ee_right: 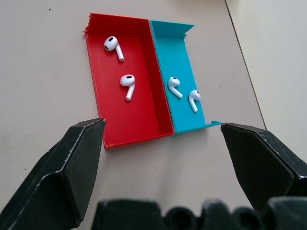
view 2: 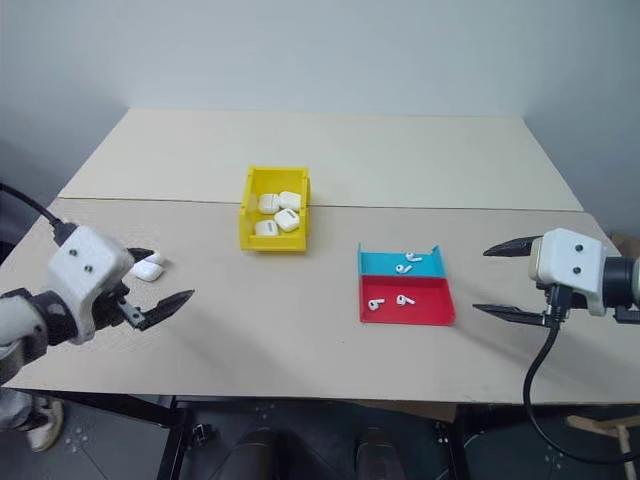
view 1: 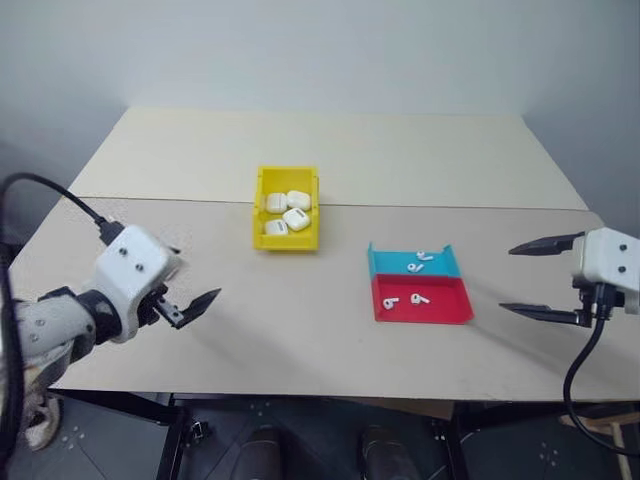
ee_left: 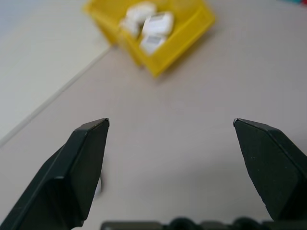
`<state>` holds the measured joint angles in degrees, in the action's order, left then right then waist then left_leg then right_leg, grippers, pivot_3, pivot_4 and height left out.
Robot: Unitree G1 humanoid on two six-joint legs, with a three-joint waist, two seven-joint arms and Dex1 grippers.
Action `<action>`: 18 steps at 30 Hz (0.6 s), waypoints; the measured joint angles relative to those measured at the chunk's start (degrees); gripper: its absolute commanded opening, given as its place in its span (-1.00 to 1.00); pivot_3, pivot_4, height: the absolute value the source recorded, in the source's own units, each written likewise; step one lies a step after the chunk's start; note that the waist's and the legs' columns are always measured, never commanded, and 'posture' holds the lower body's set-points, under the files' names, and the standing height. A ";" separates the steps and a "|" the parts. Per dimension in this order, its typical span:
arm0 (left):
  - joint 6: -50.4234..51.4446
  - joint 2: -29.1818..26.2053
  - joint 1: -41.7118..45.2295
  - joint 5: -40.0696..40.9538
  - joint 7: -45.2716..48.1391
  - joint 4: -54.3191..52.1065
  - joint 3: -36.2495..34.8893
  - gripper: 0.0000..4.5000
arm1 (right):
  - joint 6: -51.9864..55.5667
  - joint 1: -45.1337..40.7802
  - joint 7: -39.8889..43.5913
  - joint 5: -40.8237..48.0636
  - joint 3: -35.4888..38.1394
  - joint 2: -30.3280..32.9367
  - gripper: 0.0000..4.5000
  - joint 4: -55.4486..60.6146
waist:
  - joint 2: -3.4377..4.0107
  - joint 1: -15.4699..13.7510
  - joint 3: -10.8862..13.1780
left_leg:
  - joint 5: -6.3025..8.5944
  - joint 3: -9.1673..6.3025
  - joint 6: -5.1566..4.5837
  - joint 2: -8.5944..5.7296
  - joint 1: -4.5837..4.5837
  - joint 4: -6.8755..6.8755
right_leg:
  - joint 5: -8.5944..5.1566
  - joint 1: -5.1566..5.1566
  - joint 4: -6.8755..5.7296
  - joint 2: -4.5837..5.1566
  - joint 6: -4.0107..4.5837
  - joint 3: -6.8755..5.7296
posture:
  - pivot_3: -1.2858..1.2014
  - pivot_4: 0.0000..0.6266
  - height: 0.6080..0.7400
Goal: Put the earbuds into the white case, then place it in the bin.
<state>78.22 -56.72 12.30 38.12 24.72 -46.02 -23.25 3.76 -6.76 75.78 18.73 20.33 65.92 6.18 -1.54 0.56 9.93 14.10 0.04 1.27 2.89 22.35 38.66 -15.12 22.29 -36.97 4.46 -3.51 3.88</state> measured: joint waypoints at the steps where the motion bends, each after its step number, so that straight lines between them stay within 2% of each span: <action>1: 6.30 -0.46 4.57 0.65 -0.88 1.83 1.69 1.00 | 0.48 1.10 -0.33 -0.02 0.47 0.04 0.99 0.76 | -0.05 0.14 -0.01 | 0.00 -0.01 0.00 -0.01 0.00 -0.01 | -0.01 -0.01 0.00 0.00 -0.01 0.01 | 0.03 -0.52 1.00; 4: 12.98 -4.82 9.47 3.42 -1.47 7.69 5.42 1.00 | 1.71 3.11 -1.11 -0.05 0.71 0.02 0.99 2.16 | -0.09 0.89 0.00 | 0.00 0.03 0.00 -0.01 0.05 -0.08 | -0.02 0.08 0.09 0.01 -0.02 0.07 | 0.03 -0.52 1.00; 11: 14.06 -16.07 23.78 4.82 2.03 31.28 19.56 1.00 | 4.50 4.46 -2.97 -0.29 0.34 -0.04 0.99 4.20 | -0.11 1.35 0.04 | 0.00 0.04 0.01 -0.03 0.02 -0.20 | -0.05 0.15 0.02 0.00 0.03 0.05 | 0.03 -0.52 1.00; 18: 8.20 -19.29 35.30 -1.83 13.55 44.58 37.22 1.00 | 6.28 6.49 -3.61 -0.59 0.29 -0.04 0.99 5.40 | -0.12 0.67 0.05 | 0.00 0.07 0.01 -0.04 0.22 -0.23 | -0.05 0.37 0.01 -0.01 0.03 0.06 | 0.03 -0.52 1.00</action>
<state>86.42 -76.01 47.60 36.29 38.27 -1.44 13.98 10.04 -0.26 72.17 18.14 20.62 65.88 11.58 -1.66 1.23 9.98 14.10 0.11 1.27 2.85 22.57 38.43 -15.16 22.66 -36.96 4.45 -3.48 3.94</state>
